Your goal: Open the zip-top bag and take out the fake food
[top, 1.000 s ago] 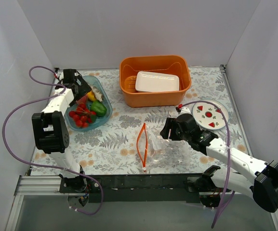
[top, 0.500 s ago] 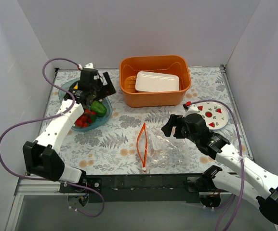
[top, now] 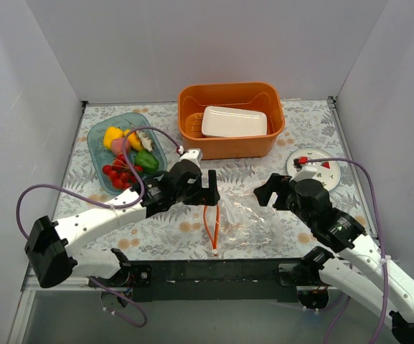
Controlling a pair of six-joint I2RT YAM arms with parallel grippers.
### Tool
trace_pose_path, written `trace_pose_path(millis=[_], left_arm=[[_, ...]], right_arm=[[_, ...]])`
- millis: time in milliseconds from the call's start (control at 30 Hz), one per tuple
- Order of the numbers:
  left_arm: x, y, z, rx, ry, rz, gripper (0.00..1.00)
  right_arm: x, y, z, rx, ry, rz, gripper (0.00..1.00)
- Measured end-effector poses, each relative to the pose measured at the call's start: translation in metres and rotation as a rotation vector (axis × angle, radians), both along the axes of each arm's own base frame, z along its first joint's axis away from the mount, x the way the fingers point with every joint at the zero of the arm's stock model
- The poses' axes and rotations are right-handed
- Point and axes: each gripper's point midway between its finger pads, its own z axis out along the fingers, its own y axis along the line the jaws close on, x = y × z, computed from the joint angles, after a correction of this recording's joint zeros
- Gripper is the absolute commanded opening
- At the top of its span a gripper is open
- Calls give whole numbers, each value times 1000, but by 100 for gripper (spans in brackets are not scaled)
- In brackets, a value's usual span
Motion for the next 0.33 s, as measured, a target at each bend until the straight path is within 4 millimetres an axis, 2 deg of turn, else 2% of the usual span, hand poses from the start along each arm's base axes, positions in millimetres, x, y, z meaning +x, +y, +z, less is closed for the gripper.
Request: trace_pose_path(millis=[67, 167, 267, 333], left_arm=[[-2, 4, 5, -41, -20, 8, 98], [-5, 9, 24, -113, -67, 19, 98], [-3, 6, 44, -176, -113, 23, 98], [-1, 5, 49, -193, -128, 25, 98]], right_arm=[[-1, -1, 1, 4, -5, -3, 92], [-3, -4, -2, -5, 5, -9, 93], [-6, -9, -15, -33, 31, -18, 93], [-8, -12, -22, -51, 47, -23, 93]])
